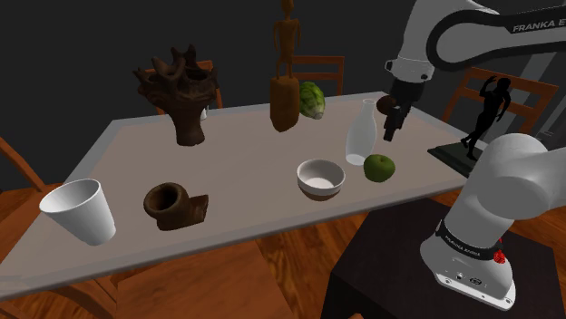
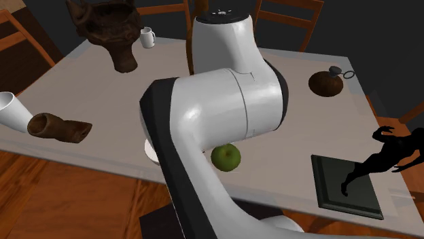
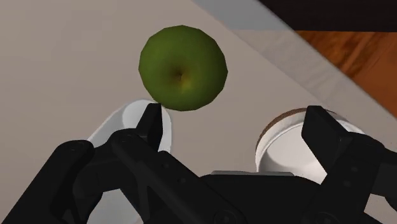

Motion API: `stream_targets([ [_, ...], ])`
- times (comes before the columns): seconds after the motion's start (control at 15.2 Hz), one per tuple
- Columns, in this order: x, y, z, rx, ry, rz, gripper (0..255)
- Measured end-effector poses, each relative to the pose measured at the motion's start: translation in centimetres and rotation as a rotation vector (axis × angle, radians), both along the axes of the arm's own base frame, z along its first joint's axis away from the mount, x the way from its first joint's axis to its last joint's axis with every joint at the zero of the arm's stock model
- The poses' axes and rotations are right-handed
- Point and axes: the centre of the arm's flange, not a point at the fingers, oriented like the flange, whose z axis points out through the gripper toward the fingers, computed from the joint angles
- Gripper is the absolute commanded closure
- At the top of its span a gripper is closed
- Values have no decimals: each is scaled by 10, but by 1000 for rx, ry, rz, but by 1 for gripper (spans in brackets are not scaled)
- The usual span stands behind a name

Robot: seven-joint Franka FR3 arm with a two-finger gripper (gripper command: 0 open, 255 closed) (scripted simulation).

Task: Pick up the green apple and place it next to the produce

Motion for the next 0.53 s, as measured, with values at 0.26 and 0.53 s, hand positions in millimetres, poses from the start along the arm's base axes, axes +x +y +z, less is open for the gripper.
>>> stream_targets([
  [0.26, -5, -20, -43, -37, -64, 14, 0],
  [0.53, -5, -33, -74, -57, -102, 23, 0],
])
